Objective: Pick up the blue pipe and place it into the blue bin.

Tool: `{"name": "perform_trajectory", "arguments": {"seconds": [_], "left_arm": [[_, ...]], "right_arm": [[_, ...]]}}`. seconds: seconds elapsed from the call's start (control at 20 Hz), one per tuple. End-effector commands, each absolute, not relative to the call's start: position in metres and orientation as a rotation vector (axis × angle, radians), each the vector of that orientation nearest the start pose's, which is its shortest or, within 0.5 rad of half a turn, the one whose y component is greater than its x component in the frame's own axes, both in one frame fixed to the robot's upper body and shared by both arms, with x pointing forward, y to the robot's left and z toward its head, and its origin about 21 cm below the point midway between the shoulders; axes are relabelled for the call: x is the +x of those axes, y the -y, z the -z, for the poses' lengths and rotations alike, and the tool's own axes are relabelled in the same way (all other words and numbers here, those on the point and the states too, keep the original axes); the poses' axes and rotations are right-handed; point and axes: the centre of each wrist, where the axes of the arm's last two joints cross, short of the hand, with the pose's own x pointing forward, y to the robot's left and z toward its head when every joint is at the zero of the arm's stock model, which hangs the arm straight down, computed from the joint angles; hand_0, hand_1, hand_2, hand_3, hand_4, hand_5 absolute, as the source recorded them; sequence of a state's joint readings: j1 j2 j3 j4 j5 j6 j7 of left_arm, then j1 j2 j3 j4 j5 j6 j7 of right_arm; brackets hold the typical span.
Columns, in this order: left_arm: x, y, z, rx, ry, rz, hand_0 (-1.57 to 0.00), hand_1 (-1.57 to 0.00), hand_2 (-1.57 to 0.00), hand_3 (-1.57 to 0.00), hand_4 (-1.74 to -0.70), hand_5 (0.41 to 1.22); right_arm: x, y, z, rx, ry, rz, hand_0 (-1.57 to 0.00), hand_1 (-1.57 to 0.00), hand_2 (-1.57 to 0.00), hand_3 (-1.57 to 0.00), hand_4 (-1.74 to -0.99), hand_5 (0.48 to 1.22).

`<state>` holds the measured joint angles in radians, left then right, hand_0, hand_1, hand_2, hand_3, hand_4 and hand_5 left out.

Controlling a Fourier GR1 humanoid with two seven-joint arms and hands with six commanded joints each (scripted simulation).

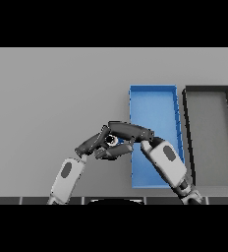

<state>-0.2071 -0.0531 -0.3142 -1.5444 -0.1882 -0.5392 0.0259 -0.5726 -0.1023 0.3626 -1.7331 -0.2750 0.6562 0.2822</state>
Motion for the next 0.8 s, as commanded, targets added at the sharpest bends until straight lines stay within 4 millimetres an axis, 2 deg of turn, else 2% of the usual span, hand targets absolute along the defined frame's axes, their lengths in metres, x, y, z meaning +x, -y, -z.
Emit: {"name": "perform_trajectory", "arguments": {"seconds": [0.0, 0.2, 0.35, 0.5, 0.75], "left_arm": [[0.276, -0.113, -0.042, -0.551, 1.578, 0.912, -0.10, -0.09, -0.09, -0.07, -0.98, 0.682], [0.274, -0.113, -0.039, -0.534, 1.527, 0.883, -0.04, -0.04, -0.04, -0.03, -0.97, 0.557], [0.275, -0.113, -0.035, -0.510, 1.502, 0.887, -0.02, -0.02, -0.02, -0.01, -0.97, 0.519], [0.274, -0.112, -0.036, -0.496, 1.497, 0.888, -0.01, -0.01, -0.01, -0.01, -0.97, 0.493], [0.274, -0.111, -0.036, -0.490, 1.499, 0.884, 0.00, 0.00, 0.00, 0.00, -0.96, 0.475]], "right_arm": [[0.288, 0.097, -0.173, 0.818, 1.688, -1.252, -1.57, -1.57, -1.57, -1.57, -1.499, 1.219], [0.290, 0.096, -0.168, 0.833, 1.682, -1.235, -1.57, -1.57, -1.57, -1.57, -1.498, 1.220], [0.296, 0.098, -0.185, 0.880, 1.716, -1.172, -1.57, -1.57, -1.57, -1.57, -1.496, 1.221], [0.299, 0.095, -0.211, 0.928, 1.683, -1.128, -1.57, -1.57, -1.57, -1.57, -1.494, 1.221], [0.312, 0.103, -0.272, 1.000, 1.707, -1.021, -1.57, -1.57, -1.57, -1.57, -1.496, 1.221]]}}
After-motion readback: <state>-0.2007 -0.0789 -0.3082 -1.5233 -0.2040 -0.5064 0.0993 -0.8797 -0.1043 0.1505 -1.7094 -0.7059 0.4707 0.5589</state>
